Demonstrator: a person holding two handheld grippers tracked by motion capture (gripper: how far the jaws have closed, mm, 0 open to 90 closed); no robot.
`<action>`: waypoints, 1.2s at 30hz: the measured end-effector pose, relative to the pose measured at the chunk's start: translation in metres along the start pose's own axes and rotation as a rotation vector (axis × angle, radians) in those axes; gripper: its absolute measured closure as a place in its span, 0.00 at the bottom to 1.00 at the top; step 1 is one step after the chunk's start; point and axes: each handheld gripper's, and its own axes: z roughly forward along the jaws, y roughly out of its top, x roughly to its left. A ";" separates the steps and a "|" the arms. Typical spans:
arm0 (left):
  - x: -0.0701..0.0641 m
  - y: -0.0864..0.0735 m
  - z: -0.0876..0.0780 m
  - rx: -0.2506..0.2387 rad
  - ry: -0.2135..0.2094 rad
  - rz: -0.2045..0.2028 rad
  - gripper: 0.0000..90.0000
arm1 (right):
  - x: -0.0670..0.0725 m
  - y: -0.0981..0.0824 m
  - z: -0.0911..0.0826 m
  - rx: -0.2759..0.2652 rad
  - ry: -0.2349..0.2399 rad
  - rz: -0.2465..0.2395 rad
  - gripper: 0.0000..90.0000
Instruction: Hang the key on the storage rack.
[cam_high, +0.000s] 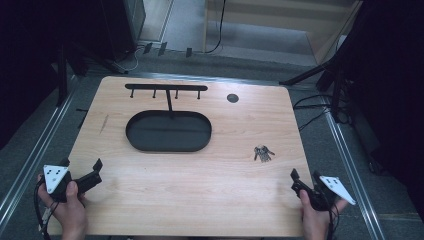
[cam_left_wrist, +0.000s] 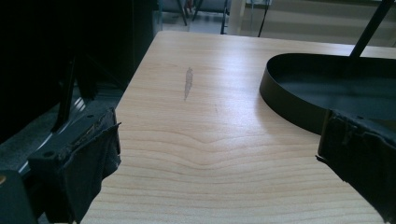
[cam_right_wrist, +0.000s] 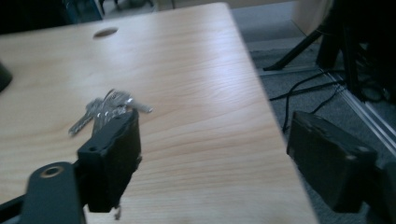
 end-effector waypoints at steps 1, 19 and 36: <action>0.000 0.000 0.000 0.002 0.001 0.003 0.00 | -0.004 0.002 -0.004 -0.015 0.010 0.032 0.22; -0.001 0.000 0.000 0.003 -0.001 0.010 0.00 | 0.068 0.069 0.058 0.414 0.094 -0.196 0.31; 0.000 0.000 0.000 0.003 -0.007 0.009 0.00 | 0.108 0.093 0.146 0.884 0.008 -0.276 0.16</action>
